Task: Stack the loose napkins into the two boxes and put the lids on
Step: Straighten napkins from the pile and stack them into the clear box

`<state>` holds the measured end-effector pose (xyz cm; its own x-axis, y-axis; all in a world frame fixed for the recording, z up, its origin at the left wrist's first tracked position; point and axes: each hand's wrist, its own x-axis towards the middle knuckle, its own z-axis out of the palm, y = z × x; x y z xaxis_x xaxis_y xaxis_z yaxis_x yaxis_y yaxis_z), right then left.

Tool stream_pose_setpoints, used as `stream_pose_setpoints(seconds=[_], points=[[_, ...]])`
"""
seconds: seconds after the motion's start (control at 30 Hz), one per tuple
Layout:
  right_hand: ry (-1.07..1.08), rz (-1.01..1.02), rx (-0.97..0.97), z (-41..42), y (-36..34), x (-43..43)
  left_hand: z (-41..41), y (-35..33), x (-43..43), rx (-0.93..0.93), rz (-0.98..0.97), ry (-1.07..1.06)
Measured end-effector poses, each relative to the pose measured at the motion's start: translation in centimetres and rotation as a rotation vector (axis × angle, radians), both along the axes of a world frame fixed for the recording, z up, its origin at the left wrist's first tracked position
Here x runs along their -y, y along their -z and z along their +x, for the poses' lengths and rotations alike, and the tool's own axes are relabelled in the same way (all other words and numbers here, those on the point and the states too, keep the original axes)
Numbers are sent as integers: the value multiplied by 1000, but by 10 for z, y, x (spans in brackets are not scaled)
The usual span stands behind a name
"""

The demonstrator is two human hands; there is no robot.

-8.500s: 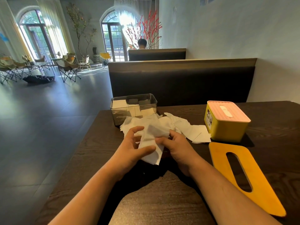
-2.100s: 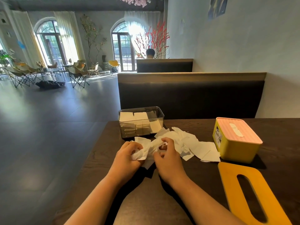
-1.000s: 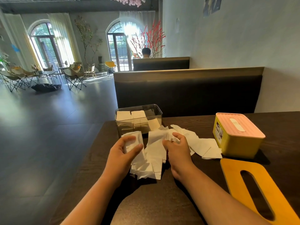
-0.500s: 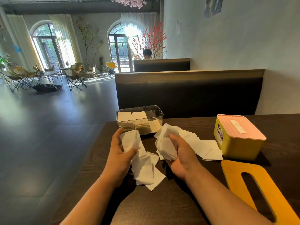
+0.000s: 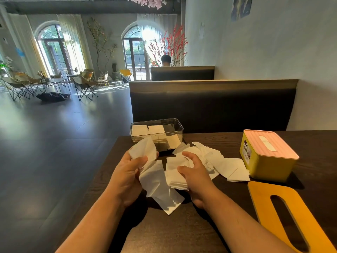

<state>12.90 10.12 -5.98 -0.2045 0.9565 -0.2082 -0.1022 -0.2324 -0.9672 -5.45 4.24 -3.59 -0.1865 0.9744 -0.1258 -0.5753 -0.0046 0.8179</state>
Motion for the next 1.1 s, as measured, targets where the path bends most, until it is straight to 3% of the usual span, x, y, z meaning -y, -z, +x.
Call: stream_pose_setpoints(seconds=[0.3, 0.4, 0.53, 0.7, 0.93, 1.1], points=[[-110, 270, 189, -1, -4, 6, 10, -13, 12, 102, 97, 109], [-244, 316, 255, -5, -4, 11, 10, -10, 10, 99, 63, 53], [-369, 246, 252, -8, -7, 19, 8, -11, 8, 141, 20, -86], [-345, 90, 131, -9, -9, 21, 13, -16, 6, 102, -3, -236], [-453, -82, 49, -5, -14, 23, 15, -15, 5, -87, 48, -349], [-479, -27, 69, -3, -17, 33, 15, -12, 4, -192, 70, -362]])
